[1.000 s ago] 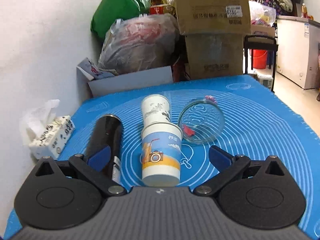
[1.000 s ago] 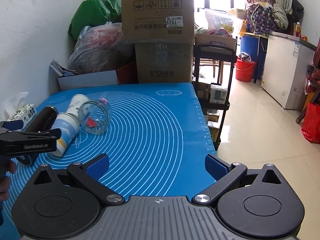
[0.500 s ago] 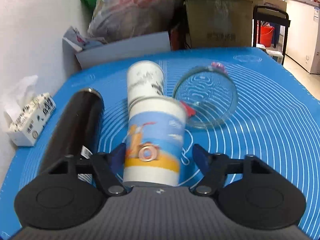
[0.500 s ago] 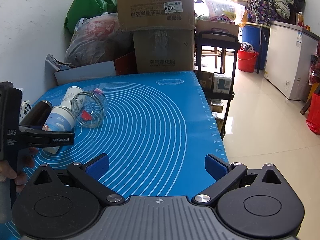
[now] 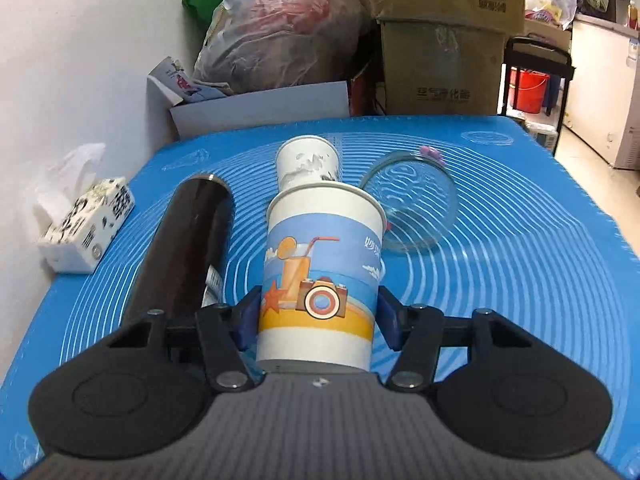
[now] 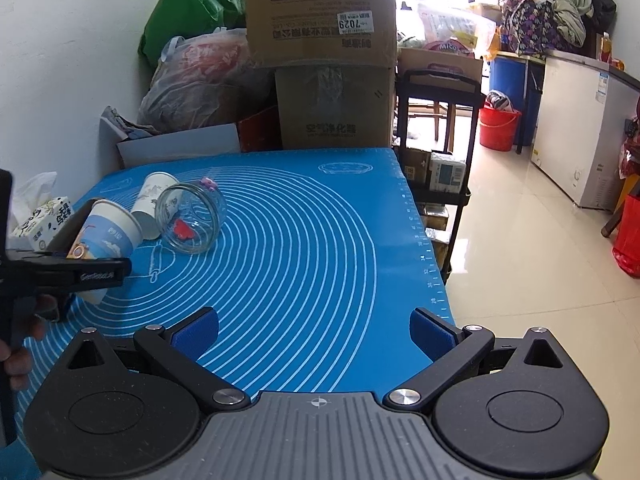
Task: Flip cup upside down
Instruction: 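Lift the paper cup with the left gripper, lay it on its side, release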
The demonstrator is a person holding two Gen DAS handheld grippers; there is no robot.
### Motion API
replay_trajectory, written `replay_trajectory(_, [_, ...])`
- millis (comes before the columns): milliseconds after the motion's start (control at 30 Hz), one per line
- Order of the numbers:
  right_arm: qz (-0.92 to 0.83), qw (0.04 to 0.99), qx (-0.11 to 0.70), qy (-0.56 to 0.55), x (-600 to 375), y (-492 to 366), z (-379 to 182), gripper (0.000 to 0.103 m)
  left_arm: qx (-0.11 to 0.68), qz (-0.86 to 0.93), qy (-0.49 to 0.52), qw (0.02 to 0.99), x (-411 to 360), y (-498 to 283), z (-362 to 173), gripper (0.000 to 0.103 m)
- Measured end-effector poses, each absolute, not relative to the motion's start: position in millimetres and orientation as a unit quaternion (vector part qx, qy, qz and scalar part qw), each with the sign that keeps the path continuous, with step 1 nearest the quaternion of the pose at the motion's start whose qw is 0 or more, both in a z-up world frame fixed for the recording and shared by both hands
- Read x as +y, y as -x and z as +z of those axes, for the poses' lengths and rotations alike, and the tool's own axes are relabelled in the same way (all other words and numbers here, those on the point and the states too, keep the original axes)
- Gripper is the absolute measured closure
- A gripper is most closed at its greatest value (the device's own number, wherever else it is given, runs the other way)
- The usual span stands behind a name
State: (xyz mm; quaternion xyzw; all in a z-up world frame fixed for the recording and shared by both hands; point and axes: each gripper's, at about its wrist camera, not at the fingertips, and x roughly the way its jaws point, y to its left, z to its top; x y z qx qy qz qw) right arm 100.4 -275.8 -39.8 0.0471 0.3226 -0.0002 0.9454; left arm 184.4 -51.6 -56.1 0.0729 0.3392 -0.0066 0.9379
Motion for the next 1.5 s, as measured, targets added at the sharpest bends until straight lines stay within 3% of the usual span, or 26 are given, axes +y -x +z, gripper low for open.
replay_trajectory(433, [0.021,0.946,0.320,-0.040,-258,-44,-25,0.000,0.350,-0.015,-0.053,0.935,-45,-101,-55,0.044])
replay_trajectory(933, [0.020,0.944,0.328,-0.038,-258,-18,-28,0.000,0.381,-0.009,-0.046,0.923,-45,-88,-80,0.043])
replay_trajectory(1133, [0.022,0.943,0.330,-0.037,-257,-20,-29,0.000,0.378,-0.002,-0.044,0.925,-40,-87,-81,0.025])
replay_trajectory(1500, [0.022,0.943,0.330,-0.035,-256,-19,-28,0.000,0.368,-0.006,-0.051,0.928,-40,-85,-76,0.024])
